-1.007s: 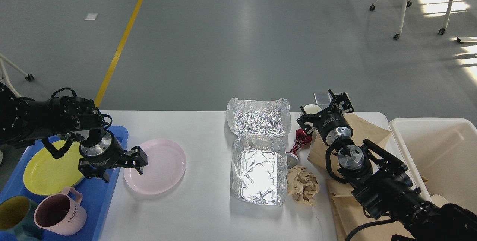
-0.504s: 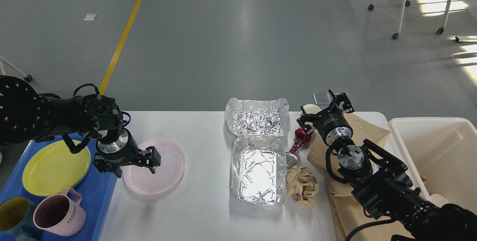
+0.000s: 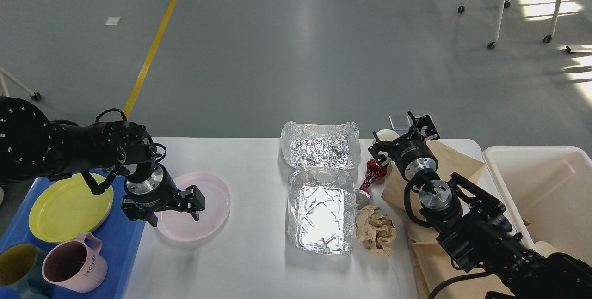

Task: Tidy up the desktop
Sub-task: 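Move the left gripper over the rim of the pink plate, then lower the left gripper and pinch the pink plate rim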

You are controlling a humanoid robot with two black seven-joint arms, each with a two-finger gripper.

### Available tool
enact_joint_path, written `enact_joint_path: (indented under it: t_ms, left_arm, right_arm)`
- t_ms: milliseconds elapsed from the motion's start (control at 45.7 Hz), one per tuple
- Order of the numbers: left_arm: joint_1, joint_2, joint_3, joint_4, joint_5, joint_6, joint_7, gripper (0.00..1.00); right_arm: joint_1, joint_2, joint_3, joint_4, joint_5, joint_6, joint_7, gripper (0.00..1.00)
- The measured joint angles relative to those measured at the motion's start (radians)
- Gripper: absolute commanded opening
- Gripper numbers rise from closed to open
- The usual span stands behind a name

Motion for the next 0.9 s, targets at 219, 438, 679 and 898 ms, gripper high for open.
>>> enact_joint_path:
  t_ms: [219,438,679,898]
  left_arm:
    - [-0.002,0.002,0.011,-0.005,0.002,-0.003,0.0,0.96]
    - [-0.015,0.001,0.065,-0.002,0.065,0.01,-0.008,0.96]
    - [-0.015,0.004,0.012,0.001,0.363,0.017,-0.058,0.96]
    - [-0.013,0.0,-0.024,-0.002,0.477,0.018,-0.144,0.96]
  right_arm:
    - [0.0,0.0,0.0,0.0,0.0,0.0,0.0,1.0]
    - [0.0,0.0,0.0,0.0,0.0,0.0,0.0,1.0]
    - [0.0,0.0,0.0,0.0,0.0,0.0,0.0,1.0]
    - [0.0,0.0,0.0,0.0,0.0,0.0,0.0,1.0]
